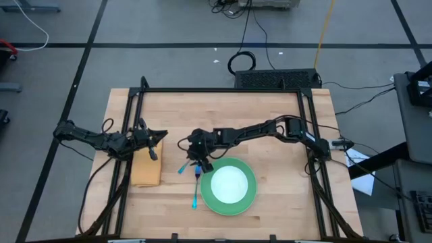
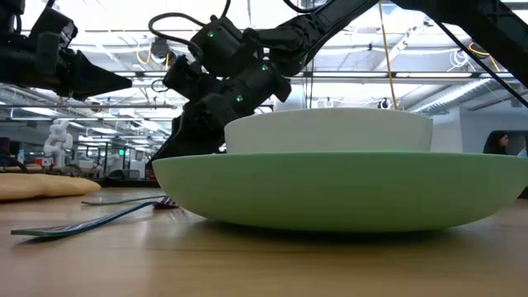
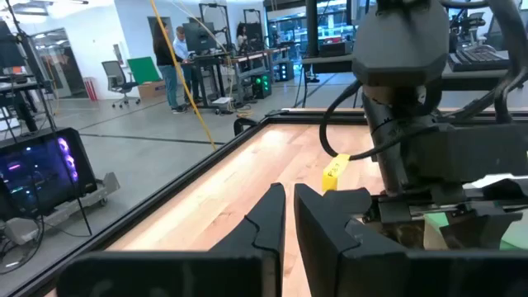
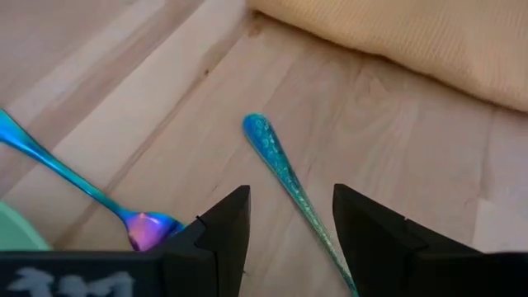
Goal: Set table place
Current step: Put the blue spoon into the white bowl
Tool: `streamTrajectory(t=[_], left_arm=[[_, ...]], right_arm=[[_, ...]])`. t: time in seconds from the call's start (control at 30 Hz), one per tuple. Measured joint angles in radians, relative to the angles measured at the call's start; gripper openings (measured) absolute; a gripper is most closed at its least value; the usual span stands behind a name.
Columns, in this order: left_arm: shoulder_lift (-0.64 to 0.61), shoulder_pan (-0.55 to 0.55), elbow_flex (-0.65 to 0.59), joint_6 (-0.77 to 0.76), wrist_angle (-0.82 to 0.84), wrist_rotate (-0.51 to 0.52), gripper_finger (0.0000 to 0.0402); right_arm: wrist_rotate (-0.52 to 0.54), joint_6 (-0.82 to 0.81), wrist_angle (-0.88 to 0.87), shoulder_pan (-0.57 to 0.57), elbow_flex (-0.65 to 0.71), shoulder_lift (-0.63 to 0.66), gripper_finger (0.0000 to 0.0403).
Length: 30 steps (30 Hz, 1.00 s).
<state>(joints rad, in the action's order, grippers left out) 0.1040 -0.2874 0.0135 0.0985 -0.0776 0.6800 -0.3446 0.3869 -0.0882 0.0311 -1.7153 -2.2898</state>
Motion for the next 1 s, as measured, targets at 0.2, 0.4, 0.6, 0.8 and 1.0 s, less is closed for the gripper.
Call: streamTrajectory(t=[0.2, 0.4, 0.6, 0.8, 1.0], left_arm=[[0.000, 0.000, 0.000, 0.001, 0.000, 0.000, 0.0035], [0.002, 0.000, -0.001, 0.002, 0.007, 0.001, 0.0035], [0.002, 0.000, -0.001, 0.001, 0.008, 0.000, 0.0035], [0.002, 0.000, -0.001, 0.001, 0.008, 0.000, 0.0035], [0.002, 0.000, -0.001, 0.002, 0.008, 0.001, 0.0035]], right_arm=[[0.000, -0.007, 0.024, 0.002, -0.001, -0.022, 0.0162], [-0.001, -0.048, 0.067, 0.013, 0.000, -0.073, 0.0162], [-0.001, -0.049, 0.057, 0.019, -0.016, -0.068, 0.0162], [-0.001, -0.042, 0.055, 0.019, -0.021, -0.068, 0.0162], [-0.001, -0.040, 0.041, 0.021, -0.021, -0.068, 0.0162]])
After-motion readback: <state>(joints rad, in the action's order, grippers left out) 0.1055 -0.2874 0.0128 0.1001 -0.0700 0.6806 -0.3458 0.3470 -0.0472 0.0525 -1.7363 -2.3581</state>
